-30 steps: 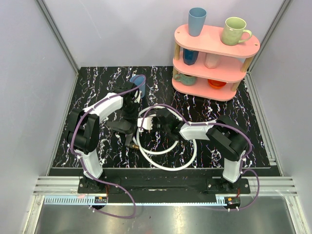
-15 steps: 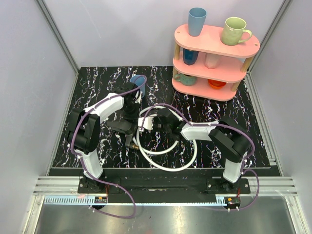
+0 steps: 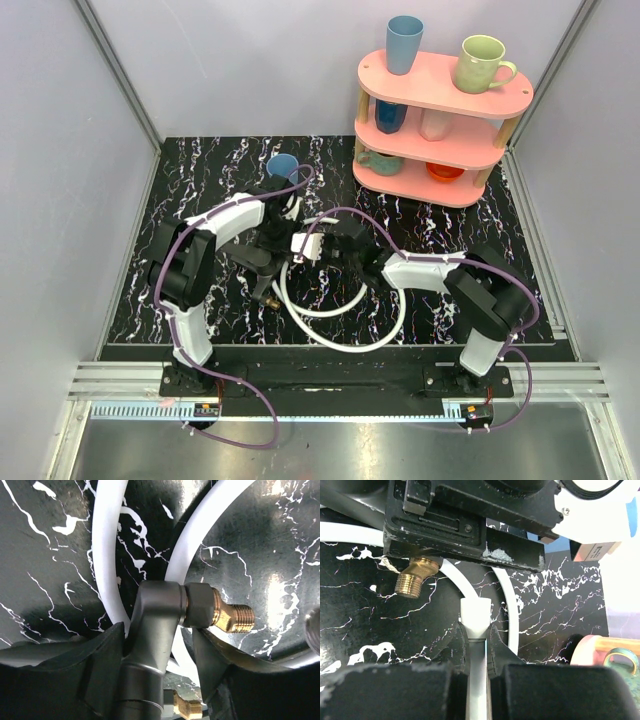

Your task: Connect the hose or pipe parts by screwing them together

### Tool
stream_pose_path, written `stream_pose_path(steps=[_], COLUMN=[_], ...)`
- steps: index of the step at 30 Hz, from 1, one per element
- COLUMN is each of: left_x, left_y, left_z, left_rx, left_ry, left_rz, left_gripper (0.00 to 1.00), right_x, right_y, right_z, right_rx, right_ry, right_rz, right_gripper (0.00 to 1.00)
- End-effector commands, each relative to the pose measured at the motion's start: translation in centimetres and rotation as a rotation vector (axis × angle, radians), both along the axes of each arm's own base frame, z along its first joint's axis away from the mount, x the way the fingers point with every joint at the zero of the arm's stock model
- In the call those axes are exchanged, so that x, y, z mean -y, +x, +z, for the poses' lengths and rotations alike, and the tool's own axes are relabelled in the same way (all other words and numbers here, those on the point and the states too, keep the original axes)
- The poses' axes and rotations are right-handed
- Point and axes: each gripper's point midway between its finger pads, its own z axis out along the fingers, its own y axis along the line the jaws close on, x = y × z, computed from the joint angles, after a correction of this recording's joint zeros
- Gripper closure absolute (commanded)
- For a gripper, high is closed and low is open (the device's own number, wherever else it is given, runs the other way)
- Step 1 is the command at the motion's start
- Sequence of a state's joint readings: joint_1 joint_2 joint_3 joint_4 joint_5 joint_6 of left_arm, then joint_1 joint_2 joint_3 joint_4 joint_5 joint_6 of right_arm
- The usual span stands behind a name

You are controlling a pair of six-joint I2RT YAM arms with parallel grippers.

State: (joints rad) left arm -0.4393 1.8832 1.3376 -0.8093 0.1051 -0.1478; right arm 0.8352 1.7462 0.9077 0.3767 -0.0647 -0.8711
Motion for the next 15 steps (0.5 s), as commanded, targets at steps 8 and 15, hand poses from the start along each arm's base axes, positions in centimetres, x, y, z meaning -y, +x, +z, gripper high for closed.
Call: stream_pose_path(steps=[8,15], left_x=[0.4,0.6], left_y=[-0.2,0.2], left_z=[-0.4,2.2], left_rx=[0.000,0.058], left_ry=[0.008,-0.029], left_rz=[-0.053,0.001], left_gripper=[0.89,1.00], right_x=[-0.2,-0.9], right_y=[0.4,-0.5], right_z=[3.9,4.3], right_rx=[0.064,0.040], right_ry=[0.107,0.135], right_rz=[-0.021,0.030], right_gripper=[1.00,1.00])
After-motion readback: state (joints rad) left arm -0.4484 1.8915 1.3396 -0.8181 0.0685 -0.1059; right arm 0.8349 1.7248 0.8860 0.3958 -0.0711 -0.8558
